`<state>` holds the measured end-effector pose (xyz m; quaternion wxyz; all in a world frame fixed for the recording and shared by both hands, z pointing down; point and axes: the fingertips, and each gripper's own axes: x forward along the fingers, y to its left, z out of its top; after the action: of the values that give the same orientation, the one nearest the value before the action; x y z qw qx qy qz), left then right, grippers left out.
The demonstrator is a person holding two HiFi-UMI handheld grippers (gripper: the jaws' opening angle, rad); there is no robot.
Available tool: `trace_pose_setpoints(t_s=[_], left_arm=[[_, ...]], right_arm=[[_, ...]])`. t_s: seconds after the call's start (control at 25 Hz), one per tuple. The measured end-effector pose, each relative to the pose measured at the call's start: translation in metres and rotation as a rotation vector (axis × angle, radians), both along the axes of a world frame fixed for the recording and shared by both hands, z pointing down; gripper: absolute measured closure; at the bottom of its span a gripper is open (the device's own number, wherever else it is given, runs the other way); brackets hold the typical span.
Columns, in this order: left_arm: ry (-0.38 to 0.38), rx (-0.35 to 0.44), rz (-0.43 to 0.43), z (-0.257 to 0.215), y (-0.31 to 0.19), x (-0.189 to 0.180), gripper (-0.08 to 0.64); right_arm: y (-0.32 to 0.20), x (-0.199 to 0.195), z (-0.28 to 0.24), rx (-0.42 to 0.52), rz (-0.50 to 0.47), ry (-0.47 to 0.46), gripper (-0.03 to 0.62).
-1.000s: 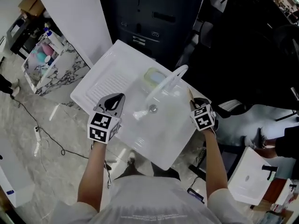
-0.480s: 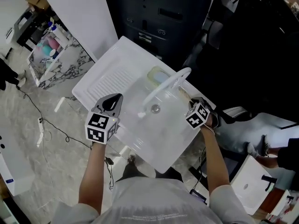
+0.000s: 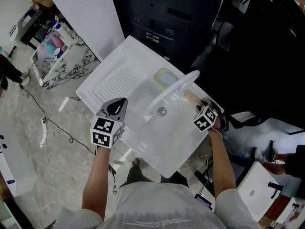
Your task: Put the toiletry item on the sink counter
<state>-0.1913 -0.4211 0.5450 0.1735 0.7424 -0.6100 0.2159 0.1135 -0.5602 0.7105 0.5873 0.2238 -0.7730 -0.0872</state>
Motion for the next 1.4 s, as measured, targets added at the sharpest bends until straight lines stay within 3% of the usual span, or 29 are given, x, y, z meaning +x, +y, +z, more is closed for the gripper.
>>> trace_pose_setpoints(t_s=[0.4, 0.68, 1.4], left_arm=[[-0.024, 0.027, 0.068, -0.013, 0.006, -0.004, 0.546], [-0.024, 0.121, 0.155, -0.05, 0.003, 0.005, 0.546], [0.036, 0.357, 0.429, -0.158, 0.034, 0.084, 0.546]], right_arm=[[0.019, 0.01, -0.057, -0.012, 0.214, -0.257, 0.463], [0.051, 0.043, -0.131, 0.129, 0.382, -0.404, 0.59], [0.202, 0.093, -0.303, 0.441, 0.587, -0.703, 0.595]])
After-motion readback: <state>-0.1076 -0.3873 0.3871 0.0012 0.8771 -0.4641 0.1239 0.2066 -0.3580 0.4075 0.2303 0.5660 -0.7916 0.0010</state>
